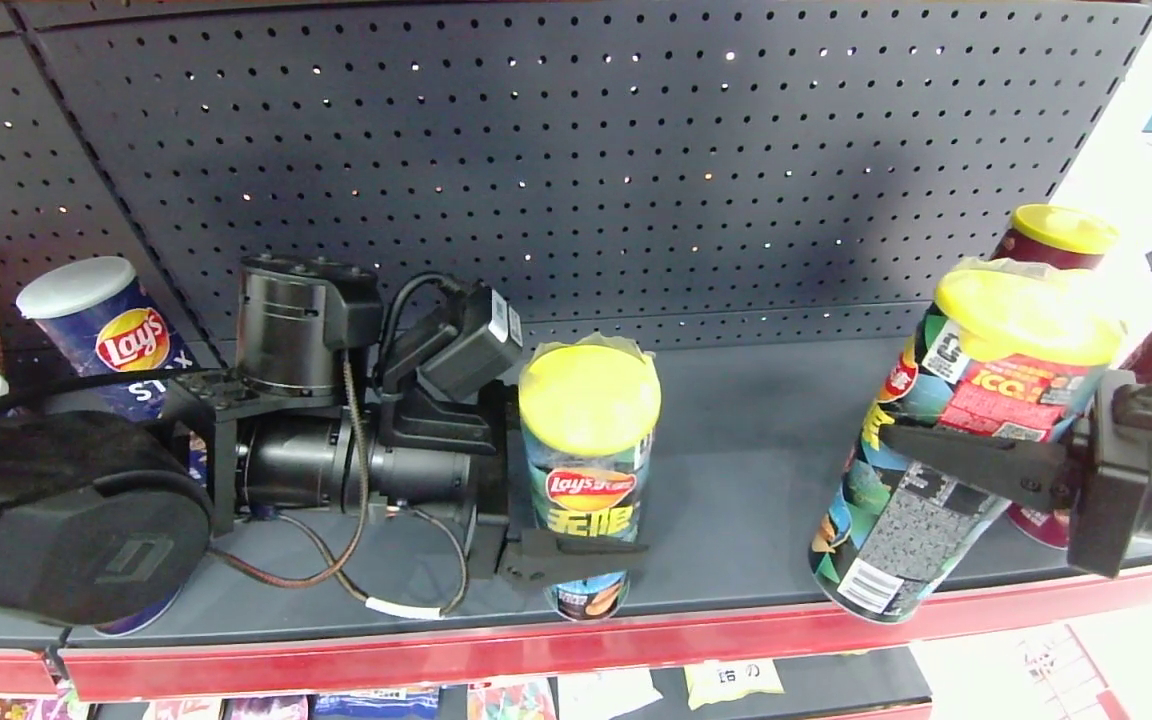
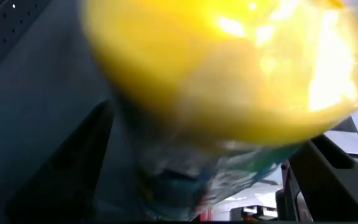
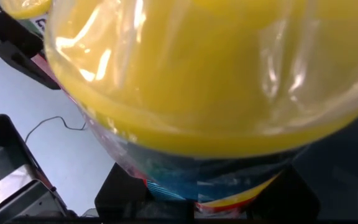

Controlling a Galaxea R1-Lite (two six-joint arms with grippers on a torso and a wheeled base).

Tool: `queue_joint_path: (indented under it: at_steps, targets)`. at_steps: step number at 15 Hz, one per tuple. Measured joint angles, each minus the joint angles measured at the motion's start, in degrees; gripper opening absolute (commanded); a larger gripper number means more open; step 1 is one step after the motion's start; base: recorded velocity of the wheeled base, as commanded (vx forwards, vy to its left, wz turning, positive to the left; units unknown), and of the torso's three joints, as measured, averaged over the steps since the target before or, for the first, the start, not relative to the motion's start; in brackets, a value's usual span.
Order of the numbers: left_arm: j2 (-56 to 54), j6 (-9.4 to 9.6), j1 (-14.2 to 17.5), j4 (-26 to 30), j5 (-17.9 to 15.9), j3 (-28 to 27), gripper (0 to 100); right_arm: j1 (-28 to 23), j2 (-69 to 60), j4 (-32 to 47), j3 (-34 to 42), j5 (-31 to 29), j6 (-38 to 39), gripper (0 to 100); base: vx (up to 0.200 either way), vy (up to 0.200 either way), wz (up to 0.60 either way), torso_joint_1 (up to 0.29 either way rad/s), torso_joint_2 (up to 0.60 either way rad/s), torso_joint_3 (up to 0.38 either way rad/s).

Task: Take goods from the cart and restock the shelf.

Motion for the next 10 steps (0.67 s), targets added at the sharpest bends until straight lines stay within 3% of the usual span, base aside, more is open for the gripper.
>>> queue_joint_path:
  at_steps: [6,10]
  targets:
    - [-4.8,-0.10,1.6,-0.2,0.0,8.5,100,0.2,7.8,-1.3,-6.4,0.2,-0.3,0,0.000,0.000,0.00,0.000,0.00,0.000]
    - [-10.8,-0.10,4.5,-0.3,0.0,16.6,100,0.5,18.7,-11.7,-11.8,0.0,-2.2,0,0.000,0.000,0.00,0.000,0.00,0.000]
